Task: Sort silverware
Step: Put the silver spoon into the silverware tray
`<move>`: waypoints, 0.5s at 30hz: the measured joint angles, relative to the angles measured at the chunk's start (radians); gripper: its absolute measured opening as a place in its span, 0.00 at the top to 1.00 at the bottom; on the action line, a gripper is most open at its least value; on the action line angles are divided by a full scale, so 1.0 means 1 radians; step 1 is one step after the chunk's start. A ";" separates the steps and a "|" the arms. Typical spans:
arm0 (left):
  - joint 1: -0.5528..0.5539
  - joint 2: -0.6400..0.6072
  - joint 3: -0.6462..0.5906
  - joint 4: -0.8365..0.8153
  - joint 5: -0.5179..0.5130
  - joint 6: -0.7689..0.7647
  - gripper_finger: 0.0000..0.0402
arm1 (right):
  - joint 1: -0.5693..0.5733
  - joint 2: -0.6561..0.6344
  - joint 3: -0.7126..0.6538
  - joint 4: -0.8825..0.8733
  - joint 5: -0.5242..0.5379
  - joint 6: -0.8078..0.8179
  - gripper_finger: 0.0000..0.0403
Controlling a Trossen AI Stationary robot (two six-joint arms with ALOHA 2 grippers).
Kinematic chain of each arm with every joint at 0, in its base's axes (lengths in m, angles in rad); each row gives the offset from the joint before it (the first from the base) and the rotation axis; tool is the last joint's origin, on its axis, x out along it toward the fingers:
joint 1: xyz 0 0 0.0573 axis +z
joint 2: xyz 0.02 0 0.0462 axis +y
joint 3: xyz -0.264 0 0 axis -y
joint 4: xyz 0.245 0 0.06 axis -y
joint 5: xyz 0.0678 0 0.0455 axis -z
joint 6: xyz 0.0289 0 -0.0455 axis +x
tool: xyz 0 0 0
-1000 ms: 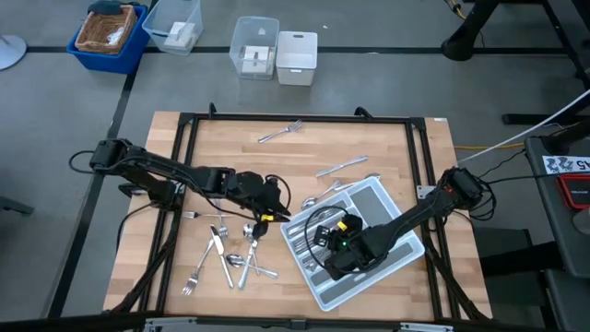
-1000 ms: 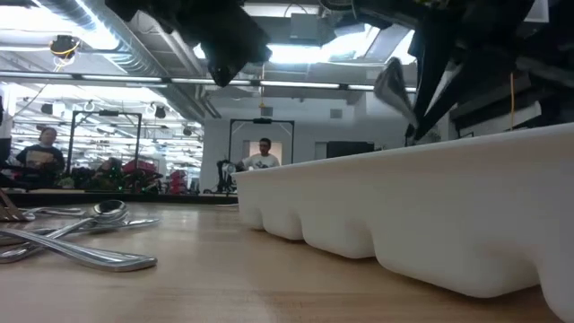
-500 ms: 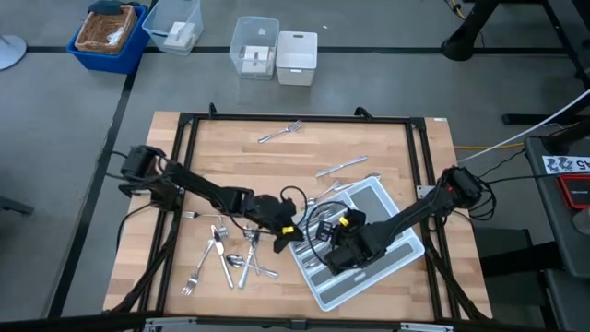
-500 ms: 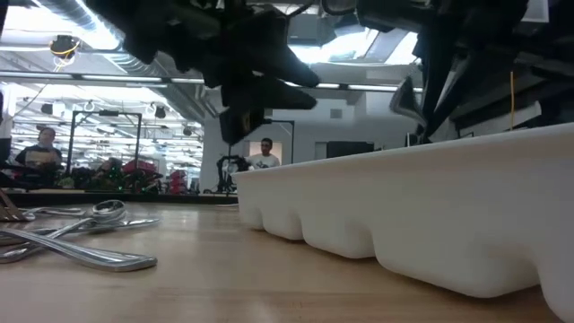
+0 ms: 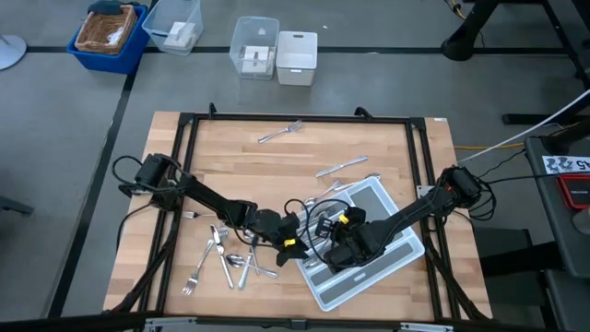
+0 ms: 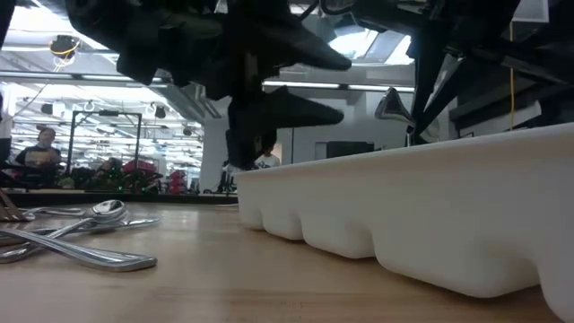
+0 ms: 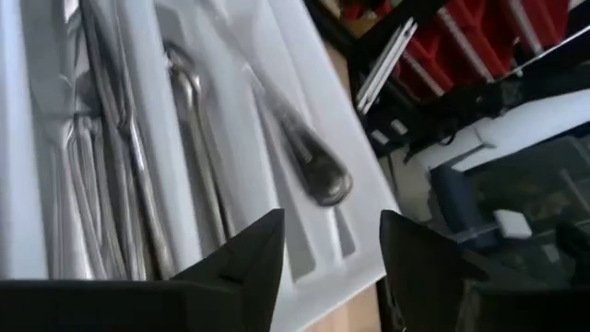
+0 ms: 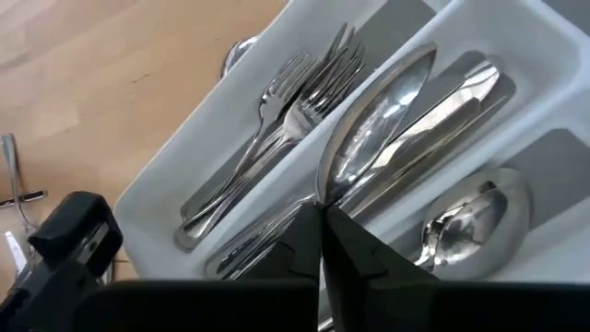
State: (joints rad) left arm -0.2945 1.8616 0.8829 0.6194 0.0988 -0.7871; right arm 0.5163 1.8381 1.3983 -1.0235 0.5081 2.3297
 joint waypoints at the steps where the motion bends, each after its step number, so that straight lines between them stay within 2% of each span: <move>1: 0.000 0.000 0.000 0.020 -0.008 0.004 0.57 | 0.000 0.000 0.000 0.001 0.007 0.000 0.99; 8: 0.000 0.000 0.000 0.047 -0.186 0.080 0.56 | -0.007 0.000 0.000 0.009 0.073 0.000 0.99; 15: 0.001 0.000 0.000 0.052 -0.218 0.106 0.55 | -0.007 0.000 0.000 0.039 0.199 -0.001 0.99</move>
State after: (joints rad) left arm -0.2936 1.8618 0.8833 0.6713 -0.1192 -0.6809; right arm 0.5091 1.8381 1.3979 -0.9840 0.7076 2.3290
